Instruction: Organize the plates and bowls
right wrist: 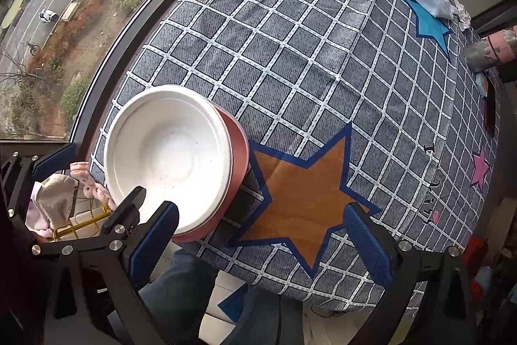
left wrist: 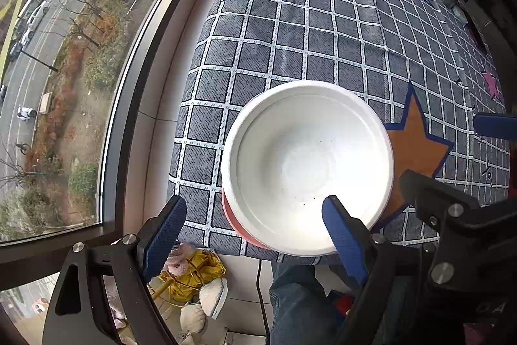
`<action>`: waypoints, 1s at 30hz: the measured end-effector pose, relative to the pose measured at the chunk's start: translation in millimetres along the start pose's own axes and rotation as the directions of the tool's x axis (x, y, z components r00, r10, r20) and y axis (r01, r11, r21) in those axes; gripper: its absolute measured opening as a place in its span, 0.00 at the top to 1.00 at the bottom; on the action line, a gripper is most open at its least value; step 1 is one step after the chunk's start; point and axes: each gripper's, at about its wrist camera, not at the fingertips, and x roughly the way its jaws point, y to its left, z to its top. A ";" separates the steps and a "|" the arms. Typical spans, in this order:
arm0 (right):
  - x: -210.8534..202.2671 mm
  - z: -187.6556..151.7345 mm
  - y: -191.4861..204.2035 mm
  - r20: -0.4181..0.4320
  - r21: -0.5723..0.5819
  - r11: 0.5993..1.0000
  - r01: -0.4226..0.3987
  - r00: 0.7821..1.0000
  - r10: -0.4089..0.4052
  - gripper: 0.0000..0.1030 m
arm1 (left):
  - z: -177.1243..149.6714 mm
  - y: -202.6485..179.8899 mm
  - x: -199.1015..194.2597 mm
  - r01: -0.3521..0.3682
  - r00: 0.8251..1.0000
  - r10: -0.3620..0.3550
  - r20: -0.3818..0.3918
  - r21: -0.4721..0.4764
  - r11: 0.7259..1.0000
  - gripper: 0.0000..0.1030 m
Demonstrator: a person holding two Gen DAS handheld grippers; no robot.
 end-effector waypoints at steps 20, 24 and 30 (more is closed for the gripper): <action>3.2 -1.9 0.4 -0.006 0.007 1.000 -0.003 1.000 0.003 0.01 | 0.4 0.0 2.3 0.008 1.000 -0.008 -0.013 0.016 1.000 0.14; 4.7 -2.1 1.1 -0.011 0.009 1.000 -0.005 1.000 0.005 0.01 | 1.5 0.2 4.7 0.013 1.000 -0.012 -0.024 0.019 1.000 0.14; 4.8 -1.5 1.3 -0.017 0.012 1.000 -0.006 1.000 0.006 0.01 | 2.0 0.7 6.3 0.016 0.999 -0.015 -0.030 0.020 1.000 0.14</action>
